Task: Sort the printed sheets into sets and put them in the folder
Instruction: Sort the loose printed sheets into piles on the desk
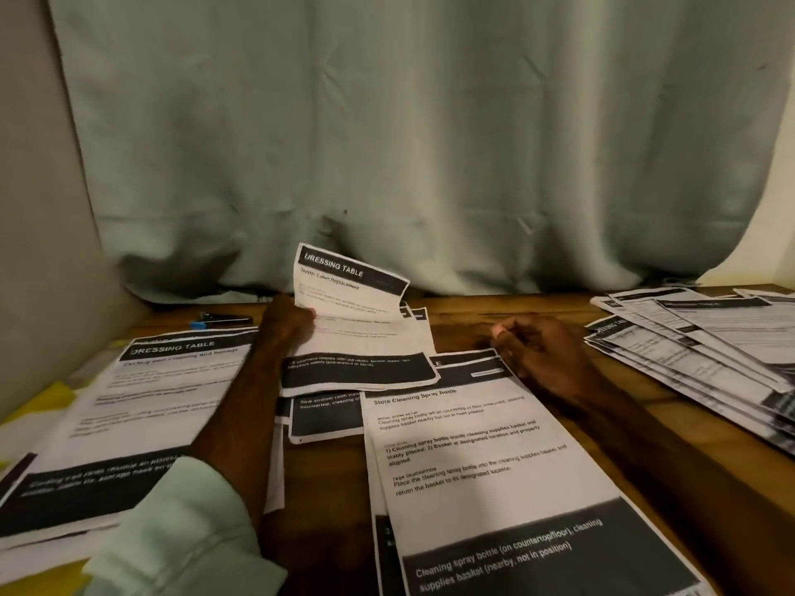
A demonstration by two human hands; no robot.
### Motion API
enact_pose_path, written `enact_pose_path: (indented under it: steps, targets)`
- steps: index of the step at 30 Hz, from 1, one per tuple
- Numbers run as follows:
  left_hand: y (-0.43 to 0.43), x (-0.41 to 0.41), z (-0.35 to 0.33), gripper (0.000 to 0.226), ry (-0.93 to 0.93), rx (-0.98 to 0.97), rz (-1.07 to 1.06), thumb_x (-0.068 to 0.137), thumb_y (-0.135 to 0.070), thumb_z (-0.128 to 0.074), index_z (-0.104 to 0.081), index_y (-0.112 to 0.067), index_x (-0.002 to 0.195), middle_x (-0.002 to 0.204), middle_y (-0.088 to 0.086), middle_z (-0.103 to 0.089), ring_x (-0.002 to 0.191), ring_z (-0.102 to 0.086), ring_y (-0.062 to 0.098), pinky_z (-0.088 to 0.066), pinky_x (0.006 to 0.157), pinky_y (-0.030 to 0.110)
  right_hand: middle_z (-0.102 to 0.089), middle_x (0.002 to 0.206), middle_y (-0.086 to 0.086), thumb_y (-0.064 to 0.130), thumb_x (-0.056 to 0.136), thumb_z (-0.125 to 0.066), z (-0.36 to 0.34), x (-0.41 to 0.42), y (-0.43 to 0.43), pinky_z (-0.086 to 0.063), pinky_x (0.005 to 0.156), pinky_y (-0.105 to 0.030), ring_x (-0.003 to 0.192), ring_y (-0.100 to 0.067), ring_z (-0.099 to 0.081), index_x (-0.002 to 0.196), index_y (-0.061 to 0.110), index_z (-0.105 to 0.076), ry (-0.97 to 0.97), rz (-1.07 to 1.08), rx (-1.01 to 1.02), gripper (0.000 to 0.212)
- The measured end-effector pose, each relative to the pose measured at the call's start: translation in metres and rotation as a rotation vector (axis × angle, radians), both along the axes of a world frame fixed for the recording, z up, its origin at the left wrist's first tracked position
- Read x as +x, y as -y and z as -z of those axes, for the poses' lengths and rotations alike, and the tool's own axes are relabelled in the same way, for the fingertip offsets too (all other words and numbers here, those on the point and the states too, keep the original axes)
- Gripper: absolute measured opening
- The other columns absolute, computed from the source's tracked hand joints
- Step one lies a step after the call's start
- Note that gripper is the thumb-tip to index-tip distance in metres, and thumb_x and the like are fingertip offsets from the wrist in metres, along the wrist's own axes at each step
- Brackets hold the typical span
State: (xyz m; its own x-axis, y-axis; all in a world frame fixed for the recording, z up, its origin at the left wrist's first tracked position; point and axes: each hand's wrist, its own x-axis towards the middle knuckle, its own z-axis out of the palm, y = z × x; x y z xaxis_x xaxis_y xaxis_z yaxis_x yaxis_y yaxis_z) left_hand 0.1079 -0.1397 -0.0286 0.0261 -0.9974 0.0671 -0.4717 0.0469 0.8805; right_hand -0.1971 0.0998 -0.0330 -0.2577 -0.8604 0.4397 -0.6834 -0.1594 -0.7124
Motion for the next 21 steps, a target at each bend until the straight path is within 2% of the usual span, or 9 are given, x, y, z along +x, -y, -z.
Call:
enact_pose_path:
  steps: [3, 8, 11, 16, 18, 21]
  targets:
    - [-0.003, -0.003, 0.011, 0.037, 0.067, -0.041, -0.036, 0.095, -0.015, -0.067, -0.063, -0.004, 0.130, 0.132, 0.017, -0.065, 0.115, -0.064, 0.037, -0.054, 0.094, 0.040, -0.074, 0.092, 0.008, 0.023, 0.100, -0.063, -0.001, -0.001, -0.001, -0.048, 0.070, -0.005, 0.086, 0.006, -0.066, 0.100, 0.013, -0.075, -0.052, 0.016, -0.021, 0.015]
    - [-0.006, -0.014, 0.001, 0.039, 0.177, -0.137, -0.015, 0.096, -0.026, -0.068, -0.066, -0.002, 0.127, 0.130, 0.021, -0.066, 0.113, -0.064, 0.038, -0.053, 0.096, 0.042, -0.075, 0.095, 0.007, 0.022, 0.099, -0.065, 0.000, -0.002, 0.003, -0.049, 0.072, -0.006, 0.089, -0.003, -0.069, 0.103, 0.015, -0.076, -0.070, 0.019, -0.010, 0.014]
    - [-0.007, -0.015, -0.002, 0.038, 0.181, -0.115, -0.004, 0.096, -0.026, -0.069, -0.066, -0.004, 0.126, 0.129, 0.018, -0.066, 0.113, -0.064, 0.036, -0.052, 0.092, 0.039, -0.075, 0.095, 0.009, 0.022, 0.099, -0.065, 0.002, -0.003, 0.004, -0.047, 0.072, -0.005, 0.088, 0.002, -0.067, 0.103, 0.017, -0.076, -0.053, 0.028, -0.005, 0.013]
    - [-0.009, -0.017, 0.006, 0.049, 0.295, -0.135, -0.021, 0.084, -0.032, -0.081, -0.067, -0.008, 0.123, 0.127, 0.018, -0.067, 0.116, -0.062, 0.038, -0.053, 0.096, 0.045, -0.074, 0.098, 0.007, 0.013, 0.096, -0.069, 0.004, -0.007, 0.006, -0.045, 0.072, -0.001, 0.087, 0.006, -0.065, 0.102, 0.015, -0.076, -0.080, 0.028, 0.022, 0.010]
    - [-0.016, -0.025, 0.008, 0.057, 0.414, -0.181, -0.041, 0.079, -0.033, -0.085, -0.064, -0.007, 0.125, 0.132, 0.019, -0.062, 0.125, -0.054, 0.040, -0.048, 0.100, 0.046, -0.073, 0.100, 0.007, 0.007, 0.094, -0.070, 0.006, -0.010, 0.008, -0.047, 0.072, -0.002, 0.088, 0.004, -0.066, 0.105, 0.016, -0.074, -0.094, 0.018, 0.064, 0.015]
    - [-0.029, -0.039, 0.006, 0.063, 0.509, -0.279, -0.074, 0.079, -0.029, -0.085, -0.053, -0.006, 0.129, 0.142, 0.021, -0.043, 0.137, -0.035, 0.041, -0.037, 0.107, 0.050, -0.071, 0.109, 0.005, -0.004, 0.093, -0.064, 0.009, -0.016, 0.013, -0.051, 0.078, -0.009, 0.099, -0.004, -0.065, 0.112, 0.017, -0.071, -0.134, 0.018, 0.116, 0.029]
